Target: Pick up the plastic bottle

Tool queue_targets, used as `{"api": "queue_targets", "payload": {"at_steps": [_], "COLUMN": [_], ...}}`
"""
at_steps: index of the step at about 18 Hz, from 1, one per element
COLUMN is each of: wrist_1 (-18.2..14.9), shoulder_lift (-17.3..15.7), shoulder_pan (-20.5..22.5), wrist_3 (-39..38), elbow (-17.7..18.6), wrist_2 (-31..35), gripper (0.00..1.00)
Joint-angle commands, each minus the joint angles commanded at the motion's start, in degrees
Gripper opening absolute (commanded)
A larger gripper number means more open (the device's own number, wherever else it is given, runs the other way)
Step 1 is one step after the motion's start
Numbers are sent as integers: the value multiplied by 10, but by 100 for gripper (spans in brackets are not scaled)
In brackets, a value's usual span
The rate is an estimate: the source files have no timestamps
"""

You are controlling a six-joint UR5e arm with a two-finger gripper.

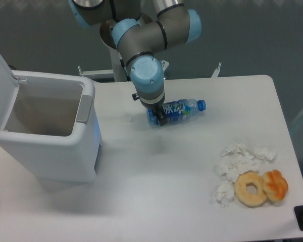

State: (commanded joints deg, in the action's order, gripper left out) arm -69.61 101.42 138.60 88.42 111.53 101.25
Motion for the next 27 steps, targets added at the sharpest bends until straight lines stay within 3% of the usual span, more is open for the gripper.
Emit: {"api": "queue_targets", "payload": {"at_steps": [15,27], "wrist_1": [3,3], "shoulder_lift": [34,43], "shoulder_pan": [2,4], "wrist_3": [1,-3], "elbow": [4,3], "wrist_2": [3,4], "gripper": [100,100]}}
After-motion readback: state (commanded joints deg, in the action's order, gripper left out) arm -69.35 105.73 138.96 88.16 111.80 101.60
